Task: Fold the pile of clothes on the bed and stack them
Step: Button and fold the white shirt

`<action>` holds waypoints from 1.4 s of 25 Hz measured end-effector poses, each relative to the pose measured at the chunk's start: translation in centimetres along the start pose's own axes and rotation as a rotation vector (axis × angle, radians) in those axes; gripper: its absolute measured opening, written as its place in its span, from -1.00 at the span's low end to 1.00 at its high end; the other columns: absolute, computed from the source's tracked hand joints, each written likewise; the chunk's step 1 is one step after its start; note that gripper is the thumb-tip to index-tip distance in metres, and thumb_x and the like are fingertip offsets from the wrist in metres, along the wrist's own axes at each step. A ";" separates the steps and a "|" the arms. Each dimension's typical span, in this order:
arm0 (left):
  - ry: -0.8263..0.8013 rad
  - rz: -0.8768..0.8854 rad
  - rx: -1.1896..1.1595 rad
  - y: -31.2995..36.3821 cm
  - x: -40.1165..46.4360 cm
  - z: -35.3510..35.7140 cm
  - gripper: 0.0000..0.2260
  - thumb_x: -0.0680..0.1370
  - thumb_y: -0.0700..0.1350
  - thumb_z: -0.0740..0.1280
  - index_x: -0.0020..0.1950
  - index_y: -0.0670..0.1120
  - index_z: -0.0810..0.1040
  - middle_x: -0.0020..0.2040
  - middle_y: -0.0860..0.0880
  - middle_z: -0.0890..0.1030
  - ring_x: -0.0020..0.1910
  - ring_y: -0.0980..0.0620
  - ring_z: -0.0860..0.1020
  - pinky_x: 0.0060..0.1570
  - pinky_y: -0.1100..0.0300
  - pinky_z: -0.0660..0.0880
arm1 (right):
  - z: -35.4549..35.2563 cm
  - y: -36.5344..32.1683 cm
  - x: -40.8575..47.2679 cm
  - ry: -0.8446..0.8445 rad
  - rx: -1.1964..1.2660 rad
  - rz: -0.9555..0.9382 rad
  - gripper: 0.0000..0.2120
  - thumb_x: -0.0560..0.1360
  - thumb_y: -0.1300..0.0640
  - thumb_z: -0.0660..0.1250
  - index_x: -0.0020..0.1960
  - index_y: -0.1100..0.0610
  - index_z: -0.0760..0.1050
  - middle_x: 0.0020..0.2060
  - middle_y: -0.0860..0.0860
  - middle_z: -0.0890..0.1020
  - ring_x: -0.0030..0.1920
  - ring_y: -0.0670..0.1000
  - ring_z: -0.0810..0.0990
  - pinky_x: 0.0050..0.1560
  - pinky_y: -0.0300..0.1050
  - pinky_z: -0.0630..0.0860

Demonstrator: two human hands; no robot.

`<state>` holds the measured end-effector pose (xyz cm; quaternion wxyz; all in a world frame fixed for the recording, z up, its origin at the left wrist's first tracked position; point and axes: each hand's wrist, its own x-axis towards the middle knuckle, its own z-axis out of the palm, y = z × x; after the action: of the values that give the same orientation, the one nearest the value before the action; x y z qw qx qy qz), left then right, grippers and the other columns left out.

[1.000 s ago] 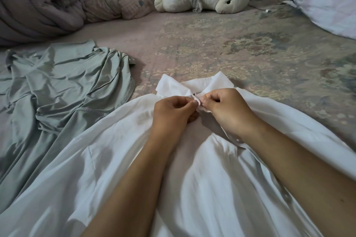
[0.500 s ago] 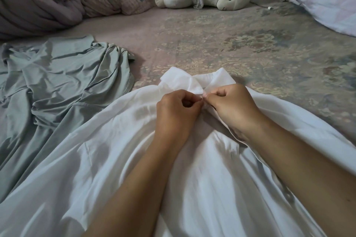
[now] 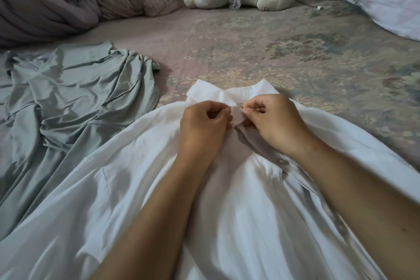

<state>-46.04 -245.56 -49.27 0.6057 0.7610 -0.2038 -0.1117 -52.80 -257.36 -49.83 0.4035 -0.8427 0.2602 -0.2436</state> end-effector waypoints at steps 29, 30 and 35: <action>-0.616 0.088 0.957 5.9 -11.7 -5.8 -0.68 0.56 0.18 0.19 0.01 0.05 0.67 0.24 0.13 0.56 0.23 0.15 0.48 0.23 0.19 0.34 | -7.3 -2.3 -9.7 -0.325 -0.434 0.002 -0.91 0.49 0.09 0.37 -0.18 0.06 0.55 -0.17 -0.09 0.49 -0.12 -0.07 0.50 -0.06 -0.14 0.42; -0.599 0.070 0.977 6.0 -11.9 -5.8 -0.66 0.55 0.19 0.19 -0.05 0.02 0.67 0.21 0.11 0.58 0.19 0.16 0.50 0.20 0.17 0.38 | -7.2 -2.3 -9.7 -0.304 -0.410 0.008 -0.91 0.48 0.08 0.37 -0.18 0.07 0.54 -0.19 -0.09 0.49 -0.13 -0.07 0.50 -0.06 -0.12 0.43; -0.247 0.201 0.890 5.4 -11.3 -4.0 -0.56 0.56 0.13 0.16 -0.44 -0.09 0.40 -0.22 -0.03 0.56 -0.21 -0.01 0.51 -0.10 0.14 0.38 | -6.8 -2.8 -9.7 -0.190 -0.243 0.063 -0.89 0.48 0.08 0.37 -0.22 0.06 0.56 -0.35 -0.12 0.52 -0.31 -0.14 0.47 -0.26 -0.24 0.39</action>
<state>-55.35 -238.00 -43.96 0.1998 0.9042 -0.3750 -0.0441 -63.55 -253.44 -45.72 0.3288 -0.8960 0.2747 -0.1170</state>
